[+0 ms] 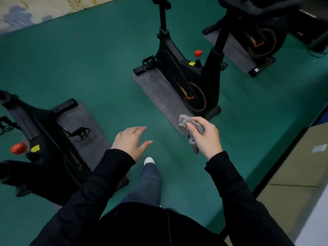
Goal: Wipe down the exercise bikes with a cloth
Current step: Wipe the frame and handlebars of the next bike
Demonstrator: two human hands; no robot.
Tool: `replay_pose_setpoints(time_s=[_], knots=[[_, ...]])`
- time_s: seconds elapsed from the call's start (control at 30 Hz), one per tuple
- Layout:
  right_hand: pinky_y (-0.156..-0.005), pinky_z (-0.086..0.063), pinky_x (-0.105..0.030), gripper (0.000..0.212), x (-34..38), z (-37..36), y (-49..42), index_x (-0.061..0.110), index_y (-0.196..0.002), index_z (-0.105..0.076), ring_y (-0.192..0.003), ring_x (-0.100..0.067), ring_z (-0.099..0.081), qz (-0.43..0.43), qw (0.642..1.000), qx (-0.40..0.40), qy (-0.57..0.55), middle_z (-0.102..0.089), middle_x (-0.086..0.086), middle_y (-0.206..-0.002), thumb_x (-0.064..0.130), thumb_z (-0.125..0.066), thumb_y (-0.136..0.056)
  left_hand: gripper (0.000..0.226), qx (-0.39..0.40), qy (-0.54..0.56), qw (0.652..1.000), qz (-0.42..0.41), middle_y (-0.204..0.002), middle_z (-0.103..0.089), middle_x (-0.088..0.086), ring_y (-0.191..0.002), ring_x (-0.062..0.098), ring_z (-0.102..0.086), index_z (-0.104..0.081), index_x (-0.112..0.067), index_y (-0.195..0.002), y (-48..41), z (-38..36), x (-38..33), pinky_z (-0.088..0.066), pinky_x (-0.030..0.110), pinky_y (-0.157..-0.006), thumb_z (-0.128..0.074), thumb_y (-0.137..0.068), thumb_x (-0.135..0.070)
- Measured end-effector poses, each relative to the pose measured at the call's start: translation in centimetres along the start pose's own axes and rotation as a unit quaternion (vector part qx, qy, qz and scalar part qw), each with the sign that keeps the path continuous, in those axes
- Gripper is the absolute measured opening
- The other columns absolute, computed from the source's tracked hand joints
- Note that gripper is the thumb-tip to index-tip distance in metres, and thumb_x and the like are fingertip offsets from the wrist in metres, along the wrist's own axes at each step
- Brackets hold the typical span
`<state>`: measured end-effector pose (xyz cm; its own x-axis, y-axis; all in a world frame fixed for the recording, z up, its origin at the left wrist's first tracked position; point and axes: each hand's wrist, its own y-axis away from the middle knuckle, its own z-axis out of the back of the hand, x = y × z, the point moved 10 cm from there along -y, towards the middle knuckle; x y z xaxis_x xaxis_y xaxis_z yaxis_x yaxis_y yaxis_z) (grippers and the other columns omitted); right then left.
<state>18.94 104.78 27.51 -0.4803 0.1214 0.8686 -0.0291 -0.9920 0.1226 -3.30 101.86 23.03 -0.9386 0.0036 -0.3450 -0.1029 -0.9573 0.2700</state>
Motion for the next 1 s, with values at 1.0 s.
replay_pose_setpoints(time_s=[1.0], knots=[[-0.072, -0.039, -0.002, 0.011, 16.2, -21.8, -36.2, 0.018, -0.098, -0.068, -0.085, 0.001, -0.059, 0.173, 0.927, 0.329, 0.054, -0.067, 0.012, -0.09, 0.021, -0.063, -0.089, 0.058, -0.104, 0.103, 0.926, 0.348, -0.144, -0.042, -0.001, -0.135, 0.017, -0.033, -0.035, -0.02, -0.142, -19.3, 11.6, 16.9, -0.026, 0.036, -0.111, -0.045, -0.093, -0.049]])
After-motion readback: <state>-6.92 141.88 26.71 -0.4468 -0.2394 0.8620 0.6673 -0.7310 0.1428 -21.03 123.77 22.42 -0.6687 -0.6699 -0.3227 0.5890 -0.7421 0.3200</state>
